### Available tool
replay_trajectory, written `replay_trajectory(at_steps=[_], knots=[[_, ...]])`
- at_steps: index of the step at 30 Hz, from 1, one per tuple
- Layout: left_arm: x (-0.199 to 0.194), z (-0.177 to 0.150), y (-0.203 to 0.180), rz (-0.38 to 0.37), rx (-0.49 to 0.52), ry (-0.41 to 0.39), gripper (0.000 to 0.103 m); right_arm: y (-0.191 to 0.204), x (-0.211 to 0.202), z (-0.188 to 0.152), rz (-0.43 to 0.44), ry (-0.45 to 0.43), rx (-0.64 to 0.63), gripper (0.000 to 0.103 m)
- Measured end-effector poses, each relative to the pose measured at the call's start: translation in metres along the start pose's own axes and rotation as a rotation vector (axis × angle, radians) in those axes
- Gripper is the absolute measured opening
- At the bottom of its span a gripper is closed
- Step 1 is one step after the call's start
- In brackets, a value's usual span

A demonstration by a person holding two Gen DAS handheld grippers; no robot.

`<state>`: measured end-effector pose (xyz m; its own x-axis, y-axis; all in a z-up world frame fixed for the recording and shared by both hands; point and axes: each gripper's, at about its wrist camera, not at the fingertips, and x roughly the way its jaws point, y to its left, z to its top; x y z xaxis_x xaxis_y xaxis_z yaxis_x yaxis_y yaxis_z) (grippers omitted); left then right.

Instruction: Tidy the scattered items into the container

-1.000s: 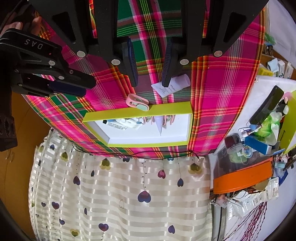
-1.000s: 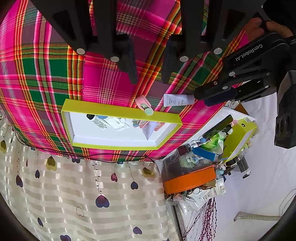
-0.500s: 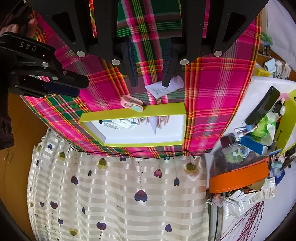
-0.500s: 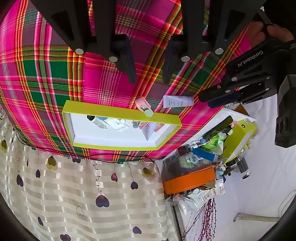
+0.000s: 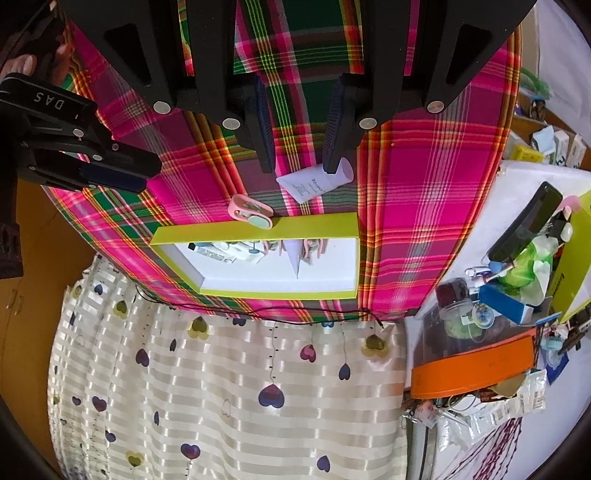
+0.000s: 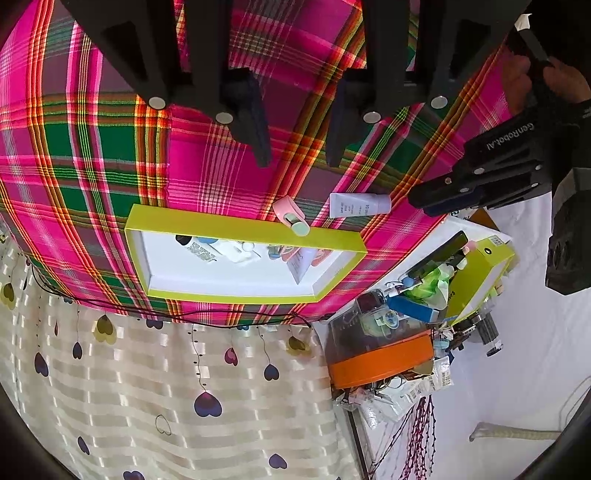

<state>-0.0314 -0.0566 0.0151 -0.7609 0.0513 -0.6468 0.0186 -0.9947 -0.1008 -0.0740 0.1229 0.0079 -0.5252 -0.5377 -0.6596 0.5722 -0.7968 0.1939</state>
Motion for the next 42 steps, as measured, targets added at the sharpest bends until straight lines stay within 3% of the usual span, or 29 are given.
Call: replay_trajectory(at_steps=[42], knots=[[0.023, 0.004, 0.016, -0.004, 0.014, 0.041, 0.027, 0.0, 0.019, 0.0, -0.003, 0.041, -0.006, 0.036]])
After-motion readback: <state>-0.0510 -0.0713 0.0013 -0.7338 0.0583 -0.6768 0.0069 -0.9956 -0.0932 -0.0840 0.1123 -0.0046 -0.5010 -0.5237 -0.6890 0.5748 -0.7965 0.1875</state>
